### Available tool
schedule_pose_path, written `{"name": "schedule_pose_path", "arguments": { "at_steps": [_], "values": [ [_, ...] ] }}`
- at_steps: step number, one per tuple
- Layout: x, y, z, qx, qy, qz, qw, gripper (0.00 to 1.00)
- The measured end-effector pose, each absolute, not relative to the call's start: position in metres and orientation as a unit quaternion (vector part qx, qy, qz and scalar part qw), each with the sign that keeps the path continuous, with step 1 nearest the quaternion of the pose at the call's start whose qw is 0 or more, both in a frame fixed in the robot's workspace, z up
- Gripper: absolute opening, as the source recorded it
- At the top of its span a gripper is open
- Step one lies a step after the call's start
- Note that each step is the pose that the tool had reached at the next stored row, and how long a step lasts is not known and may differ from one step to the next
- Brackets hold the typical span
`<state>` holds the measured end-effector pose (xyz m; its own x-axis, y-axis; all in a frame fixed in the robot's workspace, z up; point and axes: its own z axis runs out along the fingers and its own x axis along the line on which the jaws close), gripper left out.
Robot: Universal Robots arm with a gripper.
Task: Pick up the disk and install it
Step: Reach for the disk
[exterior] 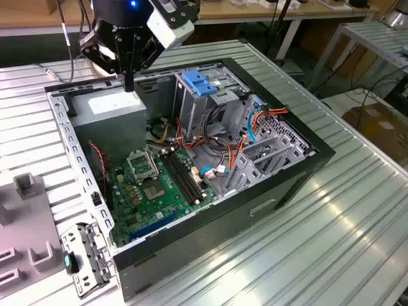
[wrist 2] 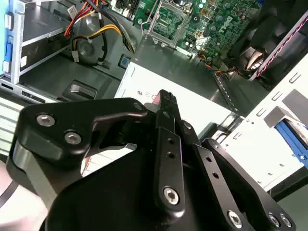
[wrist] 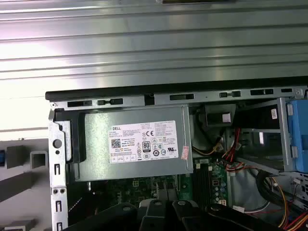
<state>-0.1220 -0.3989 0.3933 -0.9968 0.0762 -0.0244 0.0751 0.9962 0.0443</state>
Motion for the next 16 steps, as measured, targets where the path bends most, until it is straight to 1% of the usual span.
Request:
{"name": "schedule_pose_path", "arguments": {
  "at_steps": [16],
  "values": [
    [-0.1312, -0.3989, 0.3933, 0.038, 0.999, 0.022, 0.013, 0.11]
  ]
}}
